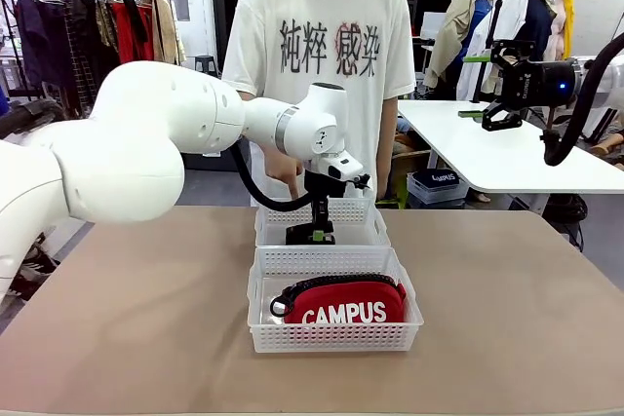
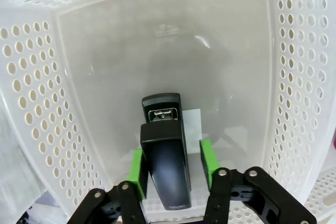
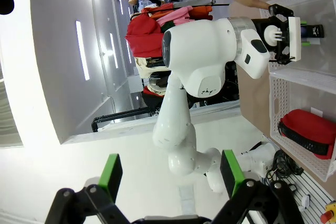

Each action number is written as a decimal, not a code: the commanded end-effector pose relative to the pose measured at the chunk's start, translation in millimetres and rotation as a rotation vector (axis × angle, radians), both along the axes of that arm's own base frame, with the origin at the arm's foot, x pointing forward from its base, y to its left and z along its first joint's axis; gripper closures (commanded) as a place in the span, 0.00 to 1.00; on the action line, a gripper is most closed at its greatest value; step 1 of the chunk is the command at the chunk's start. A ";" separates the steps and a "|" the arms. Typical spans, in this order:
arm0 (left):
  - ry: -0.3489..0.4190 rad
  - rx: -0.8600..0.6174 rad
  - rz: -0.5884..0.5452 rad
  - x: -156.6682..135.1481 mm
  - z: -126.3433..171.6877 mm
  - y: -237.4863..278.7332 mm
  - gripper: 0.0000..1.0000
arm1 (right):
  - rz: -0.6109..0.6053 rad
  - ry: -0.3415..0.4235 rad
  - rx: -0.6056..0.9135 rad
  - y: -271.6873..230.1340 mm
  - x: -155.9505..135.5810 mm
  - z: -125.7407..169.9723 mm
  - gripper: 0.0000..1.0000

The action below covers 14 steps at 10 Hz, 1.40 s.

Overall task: Distribute items into two baskets.
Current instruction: Place the picked Stapler into the Organizing basket as instructed by the person.

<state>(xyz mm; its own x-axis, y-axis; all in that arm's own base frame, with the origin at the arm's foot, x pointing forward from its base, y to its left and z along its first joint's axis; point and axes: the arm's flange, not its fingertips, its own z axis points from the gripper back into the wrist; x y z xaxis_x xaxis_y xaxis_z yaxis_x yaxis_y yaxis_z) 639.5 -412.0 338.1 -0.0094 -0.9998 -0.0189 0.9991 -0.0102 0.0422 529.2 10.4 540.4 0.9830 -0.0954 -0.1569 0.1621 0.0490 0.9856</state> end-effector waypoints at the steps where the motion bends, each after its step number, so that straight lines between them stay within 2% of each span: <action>1: 0.013 -0.023 0.015 -11.0 7.5 8.9 0.00 | -0.002 0.005 -0.005 0.0 -0.3 2.6 0.00; 5: 0.041 -0.050 0.043 -17.1 16.3 15.4 0.00 | -0.002 0.005 -0.005 0.0 -0.3 2.6 0.00; 11: 0.029 -0.069 0.050 -27.9 36.3 21.7 0.00 | -0.002 0.005 -0.005 0.0 -0.3 2.6 0.00; 12: 0.028 -0.069 0.082 -27.2 38.3 22.5 0.00 | -0.002 0.005 -0.005 0.0 -0.3 2.6 0.00; 13: 0.027 -0.048 0.035 -15.2 34.4 14.8 0.00 | -0.002 0.005 -0.005 0.0 -0.3 2.6 0.00; 14: 0.027 -0.048 0.035 -15.2 34.4 14.8 0.00 | -0.002 0.005 -0.005 0.0 -0.3 2.6 0.00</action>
